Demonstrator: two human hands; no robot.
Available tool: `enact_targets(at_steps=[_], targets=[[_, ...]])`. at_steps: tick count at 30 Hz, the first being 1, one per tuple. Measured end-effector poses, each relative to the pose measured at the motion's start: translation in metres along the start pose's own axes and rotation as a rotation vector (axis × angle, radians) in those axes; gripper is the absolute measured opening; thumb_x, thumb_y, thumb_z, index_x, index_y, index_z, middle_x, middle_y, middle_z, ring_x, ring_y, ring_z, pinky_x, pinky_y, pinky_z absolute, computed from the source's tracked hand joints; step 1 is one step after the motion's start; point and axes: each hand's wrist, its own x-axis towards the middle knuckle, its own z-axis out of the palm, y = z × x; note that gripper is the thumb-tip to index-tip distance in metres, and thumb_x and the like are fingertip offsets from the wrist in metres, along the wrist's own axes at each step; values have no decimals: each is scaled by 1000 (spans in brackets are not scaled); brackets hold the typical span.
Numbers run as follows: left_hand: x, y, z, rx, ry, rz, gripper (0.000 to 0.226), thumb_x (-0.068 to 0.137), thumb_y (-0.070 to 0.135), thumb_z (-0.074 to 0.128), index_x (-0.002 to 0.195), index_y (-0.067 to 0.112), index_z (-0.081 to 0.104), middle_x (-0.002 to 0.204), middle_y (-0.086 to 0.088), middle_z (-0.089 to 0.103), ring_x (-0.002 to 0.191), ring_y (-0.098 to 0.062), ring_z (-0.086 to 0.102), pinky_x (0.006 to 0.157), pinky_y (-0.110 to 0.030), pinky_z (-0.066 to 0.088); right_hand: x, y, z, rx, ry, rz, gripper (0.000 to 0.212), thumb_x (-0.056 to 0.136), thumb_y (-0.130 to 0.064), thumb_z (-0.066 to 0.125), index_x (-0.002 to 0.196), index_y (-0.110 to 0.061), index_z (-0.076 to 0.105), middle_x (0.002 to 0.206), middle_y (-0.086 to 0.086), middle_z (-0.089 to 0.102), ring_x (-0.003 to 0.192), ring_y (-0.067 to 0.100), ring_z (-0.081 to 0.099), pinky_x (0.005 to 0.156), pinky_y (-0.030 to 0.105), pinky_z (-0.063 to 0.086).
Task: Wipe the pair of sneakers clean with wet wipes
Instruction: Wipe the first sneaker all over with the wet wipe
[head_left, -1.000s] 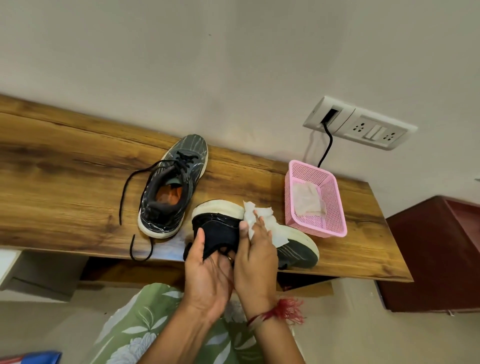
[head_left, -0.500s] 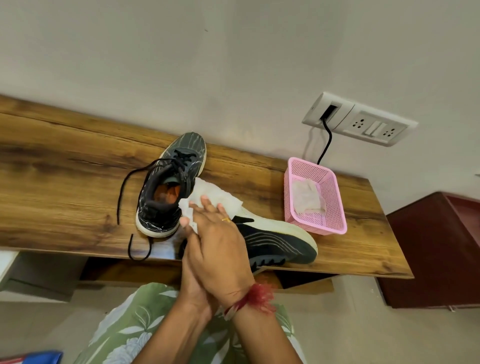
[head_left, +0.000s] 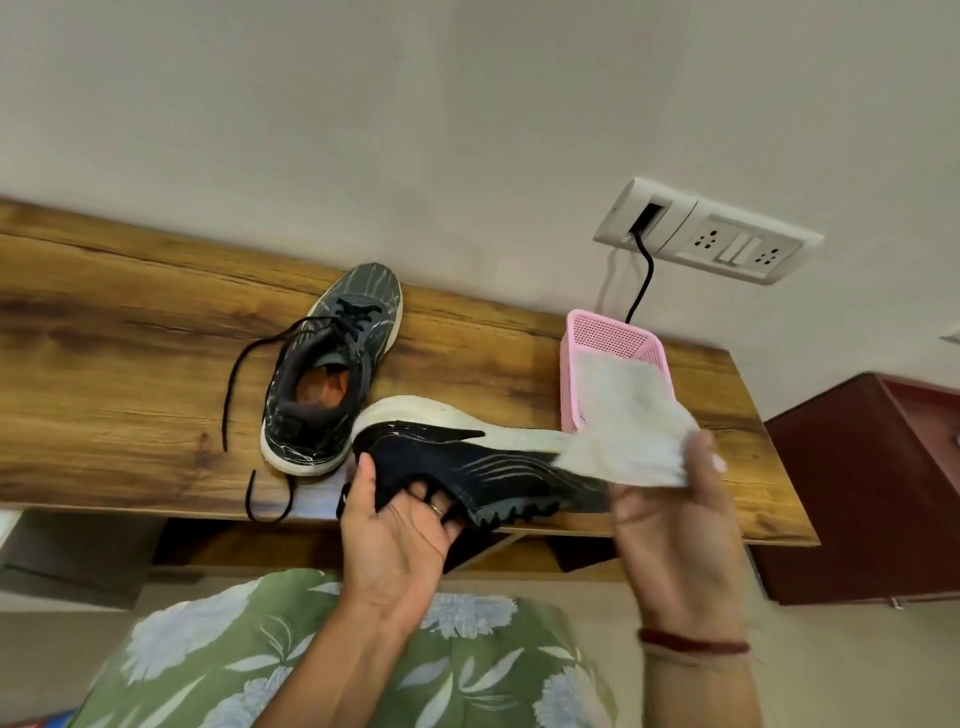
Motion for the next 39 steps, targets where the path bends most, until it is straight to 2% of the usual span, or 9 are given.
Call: enact_targets(at_steps=[6,12,17,21,26,30,32,34,39], targets=[[0,-3,0,12,-9,11,60,88,60,36,117,14,62,117,-13,63,116,-30,55,107,-52,34,-10,-56,-149,63,14,-135,55,99,-51,-5,138,-18,-25,143,10,-29,130,22,-39,106,39,-29],[-1,-6,4,295,23,115,56,75,51,62,117,14,56,113,-9,66,108,-22,62,100,-39,45,-9,-16,-107,-179,483,-237,66,81,-53,57,134,-16,48,131,17,54,100,28,64,78,40,53],[-1,-9,5,774,60,221,72,73,23,75,133,11,37,120,5,52,115,-12,52,92,-23,44,5,24,-79,-277,468,-121,50,85,-45,47,123,-14,55,113,12,64,94,25,63,71,32,55],[-1,-12,-1,1542,53,374,58,76,43,75,106,17,32,93,15,45,75,11,41,62,-4,39,13,39,-71,-471,429,-138,43,82,-47,46,115,-21,57,108,3,65,102,19,62,89,37,50],[-7,-9,5,1941,1,340,73,71,80,48,109,18,41,98,3,53,91,-14,56,67,-22,40,19,40,-70,-481,424,-138,43,90,-42,43,123,-17,53,113,4,64,103,16,62,85,31,52],[-2,18,9,1482,-96,-66,101,52,97,40,126,28,49,128,2,53,121,-17,49,101,-33,38,25,40,-67,-468,441,-101,49,91,-41,44,130,-13,50,120,9,61,108,22,60,85,37,52],[-5,28,-13,1257,-164,-6,86,87,68,42,143,4,33,149,-17,37,139,-29,33,114,-36,26,28,40,-66,-464,443,-84,45,95,-38,41,131,-12,49,122,11,60,108,24,59,85,38,50],[-7,40,-21,1084,-180,127,63,102,41,14,139,-6,35,146,-24,37,139,-31,33,112,-33,24,29,39,-65,-446,434,-77,39,96,-36,41,126,-14,52,121,10,61,106,21,60,85,38,50],[-2,39,18,1007,-216,-145,104,67,84,-1,134,19,43,121,9,60,108,0,56,97,-13,37,32,30,-62,-456,353,-118,24,98,-35,38,112,-27,56,117,2,64,107,19,61,90,41,51]])
